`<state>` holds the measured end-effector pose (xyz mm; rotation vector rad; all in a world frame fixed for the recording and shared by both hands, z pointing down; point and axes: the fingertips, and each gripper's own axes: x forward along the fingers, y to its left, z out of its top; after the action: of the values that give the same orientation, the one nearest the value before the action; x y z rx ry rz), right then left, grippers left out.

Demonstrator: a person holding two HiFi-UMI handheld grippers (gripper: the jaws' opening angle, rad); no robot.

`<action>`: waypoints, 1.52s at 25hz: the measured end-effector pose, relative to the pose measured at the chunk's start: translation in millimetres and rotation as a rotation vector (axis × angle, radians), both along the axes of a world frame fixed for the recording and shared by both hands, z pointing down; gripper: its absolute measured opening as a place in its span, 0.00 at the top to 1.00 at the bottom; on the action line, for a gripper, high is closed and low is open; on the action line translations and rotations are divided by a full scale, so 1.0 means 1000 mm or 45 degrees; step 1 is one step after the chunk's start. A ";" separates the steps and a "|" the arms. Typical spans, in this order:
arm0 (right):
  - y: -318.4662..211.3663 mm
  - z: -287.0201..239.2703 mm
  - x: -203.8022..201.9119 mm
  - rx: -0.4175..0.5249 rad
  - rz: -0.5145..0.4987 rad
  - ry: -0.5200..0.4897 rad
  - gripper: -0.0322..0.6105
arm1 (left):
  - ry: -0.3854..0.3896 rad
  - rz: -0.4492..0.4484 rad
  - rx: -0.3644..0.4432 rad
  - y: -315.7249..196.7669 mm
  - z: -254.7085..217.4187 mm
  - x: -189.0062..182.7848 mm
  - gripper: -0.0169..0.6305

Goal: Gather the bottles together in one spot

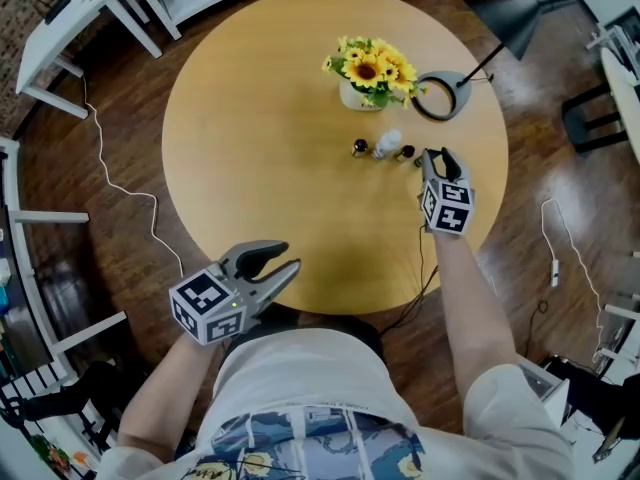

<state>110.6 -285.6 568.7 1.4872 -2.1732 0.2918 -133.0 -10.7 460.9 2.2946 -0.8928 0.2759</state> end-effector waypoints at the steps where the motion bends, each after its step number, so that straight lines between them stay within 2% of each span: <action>1: 0.000 0.000 0.001 0.004 -0.001 0.002 0.66 | 0.002 0.001 0.001 -0.001 0.000 0.001 0.78; 13: -0.002 -0.002 0.002 0.037 0.011 -0.015 0.66 | 0.006 0.023 -0.005 0.000 0.002 0.008 0.79; 16: -0.001 -0.001 -0.001 0.029 -0.003 -0.026 0.60 | 0.007 0.025 0.000 -0.003 0.002 0.010 0.78; 26: 0.011 -0.027 0.009 0.095 -0.032 -0.015 0.55 | 0.006 0.059 0.002 -0.006 0.002 0.018 0.78; 32: 0.064 -0.065 0.026 0.112 -0.056 -0.104 0.55 | -0.028 0.062 0.021 -0.006 -0.001 0.028 0.78; 38: 0.149 -0.091 0.038 0.030 -0.158 -0.163 0.55 | -0.095 0.002 0.021 0.003 -0.002 0.034 0.78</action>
<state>148.3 -136.3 478.1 1.3726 -2.3665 0.3283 -98.6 -8.0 458.6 2.3132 -0.9331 0.3581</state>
